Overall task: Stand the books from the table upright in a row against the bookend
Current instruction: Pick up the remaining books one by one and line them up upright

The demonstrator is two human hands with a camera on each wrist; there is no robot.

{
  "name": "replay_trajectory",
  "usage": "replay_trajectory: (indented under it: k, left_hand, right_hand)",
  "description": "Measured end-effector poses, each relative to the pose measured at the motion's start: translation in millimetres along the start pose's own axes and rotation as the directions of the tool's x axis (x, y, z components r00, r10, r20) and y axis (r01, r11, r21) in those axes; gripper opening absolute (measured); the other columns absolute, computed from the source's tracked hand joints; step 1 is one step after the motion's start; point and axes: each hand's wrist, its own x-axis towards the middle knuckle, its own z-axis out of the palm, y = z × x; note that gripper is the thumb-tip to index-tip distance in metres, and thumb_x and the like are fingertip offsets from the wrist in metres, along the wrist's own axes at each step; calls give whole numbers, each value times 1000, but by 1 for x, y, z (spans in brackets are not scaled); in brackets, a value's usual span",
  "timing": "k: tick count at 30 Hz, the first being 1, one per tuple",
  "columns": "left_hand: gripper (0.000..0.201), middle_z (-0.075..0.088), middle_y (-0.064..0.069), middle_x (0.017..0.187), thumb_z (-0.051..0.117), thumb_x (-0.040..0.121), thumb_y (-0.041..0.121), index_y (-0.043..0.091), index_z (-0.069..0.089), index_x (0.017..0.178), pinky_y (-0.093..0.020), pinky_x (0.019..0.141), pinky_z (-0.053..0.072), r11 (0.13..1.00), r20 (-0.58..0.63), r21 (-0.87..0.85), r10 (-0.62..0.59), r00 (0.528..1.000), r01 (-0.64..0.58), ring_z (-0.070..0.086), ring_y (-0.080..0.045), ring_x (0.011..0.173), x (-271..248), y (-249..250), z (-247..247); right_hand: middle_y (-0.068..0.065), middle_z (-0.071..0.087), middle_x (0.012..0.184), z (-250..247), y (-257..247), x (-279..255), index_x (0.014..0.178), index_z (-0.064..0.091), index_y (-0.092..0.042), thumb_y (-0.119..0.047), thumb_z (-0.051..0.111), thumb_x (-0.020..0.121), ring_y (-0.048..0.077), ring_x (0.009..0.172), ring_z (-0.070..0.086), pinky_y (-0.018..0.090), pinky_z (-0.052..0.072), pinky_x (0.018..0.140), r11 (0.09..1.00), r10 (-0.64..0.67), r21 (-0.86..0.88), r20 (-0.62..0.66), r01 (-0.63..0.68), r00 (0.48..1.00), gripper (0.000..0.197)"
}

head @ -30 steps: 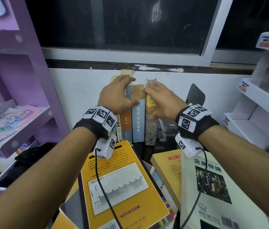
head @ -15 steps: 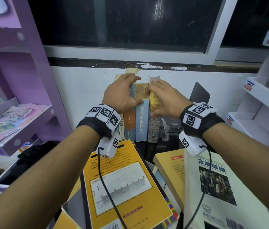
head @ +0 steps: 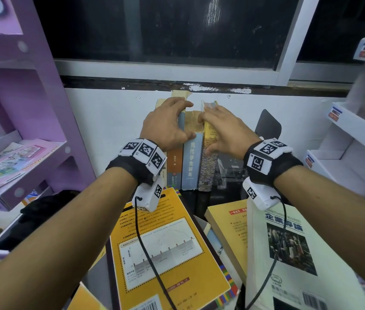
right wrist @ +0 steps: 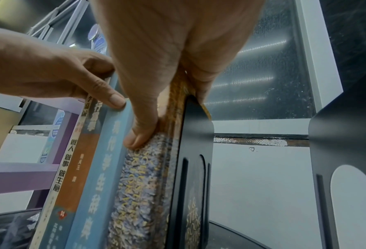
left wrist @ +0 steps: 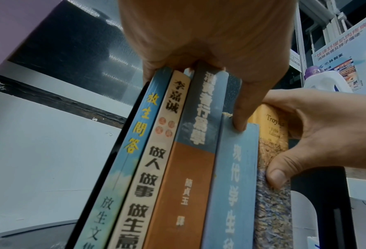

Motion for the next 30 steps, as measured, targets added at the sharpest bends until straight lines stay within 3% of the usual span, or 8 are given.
replay_trajectory:
  k: [9, 13, 17, 27, 30]
  left_hand:
    - [73, 39, 9, 147, 76, 70, 46, 31, 47, 136, -39, 99, 41, 1000, -23, -19, -13, 1000, 13, 47, -19, 127, -3, -4, 1]
    - [73, 39, 8, 147, 76, 71, 45, 31, 47, 136, -38, 99, 41, 1000, -27, -26, -7, 1000, 7, 47, -19, 127, -2, -3, 1]
    - [73, 39, 8, 147, 76, 71, 46, 31, 47, 136, -37, 99, 41, 1000, -35, -16, -3, 999, 2, 47, -19, 128, -2, -6, 1]
    - [73, 38, 7, 148, 75, 73, 46, 31, 45, 137, -39, 99, 41, 1000, -24, -12, 14, 1000, -15, 46, -20, 128, -3, -6, 0]
    - [73, 36, 5, 150, 75, 74, 44, 29, 45, 139, -39, 103, 38, 998, 23, -51, 27, 999, -25, 41, -19, 132, -2, -7, -4]
  right_hand:
    - [4, 45, 140, 3, -8, 2, 119, 48, -19, -38, 88, 60, 26, 135, 30, 40, 33, 110, 1000, 2, -5, -17, -2, 1000, 73]
    - [4, 41, 147, 5, -11, 1, 118, 50, -19, -42, 86, 61, 24, 142, 22, 33, 26, 110, 999, 44, 31, -61, -42, 997, 71]
    - [5, 38, 150, 8, -11, 3, 117, 50, -20, -40, 86, 62, 24, 144, 19, 33, 27, 110, 998, 54, 43, -68, -52, 996, 69]
    - [4, 42, 145, 6, -10, 0, 122, 50, -20, -42, 86, 62, 25, 139, 28, 38, 32, 109, 999, 40, 18, -65, -39, 997, 73]
    - [4, 38, 148, 4, -9, -1, 134, 44, -23, -44, 83, 67, 24, 140, 26, 38, 30, 113, 999, 36, 33, -39, -35, 999, 80]
